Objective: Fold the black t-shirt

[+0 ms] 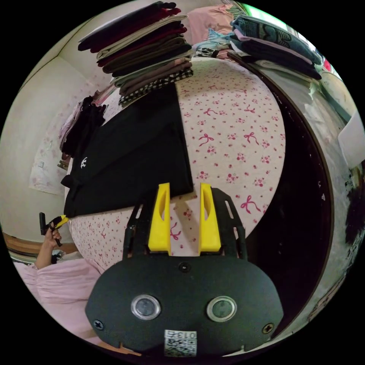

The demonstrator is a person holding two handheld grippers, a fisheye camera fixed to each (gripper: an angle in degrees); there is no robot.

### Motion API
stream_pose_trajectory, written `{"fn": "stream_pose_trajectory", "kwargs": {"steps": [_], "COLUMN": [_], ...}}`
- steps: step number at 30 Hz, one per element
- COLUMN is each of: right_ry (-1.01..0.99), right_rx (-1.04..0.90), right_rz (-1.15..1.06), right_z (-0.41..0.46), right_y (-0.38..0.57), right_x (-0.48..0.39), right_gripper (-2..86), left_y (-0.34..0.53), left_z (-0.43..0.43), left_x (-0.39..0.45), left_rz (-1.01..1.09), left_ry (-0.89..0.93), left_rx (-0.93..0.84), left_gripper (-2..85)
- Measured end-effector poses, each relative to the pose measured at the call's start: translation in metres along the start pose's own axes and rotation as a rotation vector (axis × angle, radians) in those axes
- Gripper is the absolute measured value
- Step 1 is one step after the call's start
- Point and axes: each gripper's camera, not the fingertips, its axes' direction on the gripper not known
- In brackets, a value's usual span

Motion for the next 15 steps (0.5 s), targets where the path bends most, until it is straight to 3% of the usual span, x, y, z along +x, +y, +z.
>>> {"fn": "stream_pose_trajectory", "kwargs": {"steps": [6,11,15], "right_ry": [-0.014,-0.044,-0.071], "right_rx": [-0.022,-0.015,-0.039], "right_rz": [-0.011,0.018,-0.01], "right_z": [0.005,0.01,0.013], "right_y": [0.003,0.008,0.003], "right_x": [0.005,0.014,0.008], "right_gripper": [9.4,8.1,5.0], "left_y": [-0.007,-0.012,-0.027], "left_z": [-0.001,-0.001,-0.002], "left_x": [0.002,-0.008,-0.006], "left_rz": [-0.009,-0.049,-0.033], "left_ry": [-0.065,-0.017,-0.093], "left_rx": [-0.002,0.01,-0.055], "left_gripper": [12.1,12.0,6.6]}}
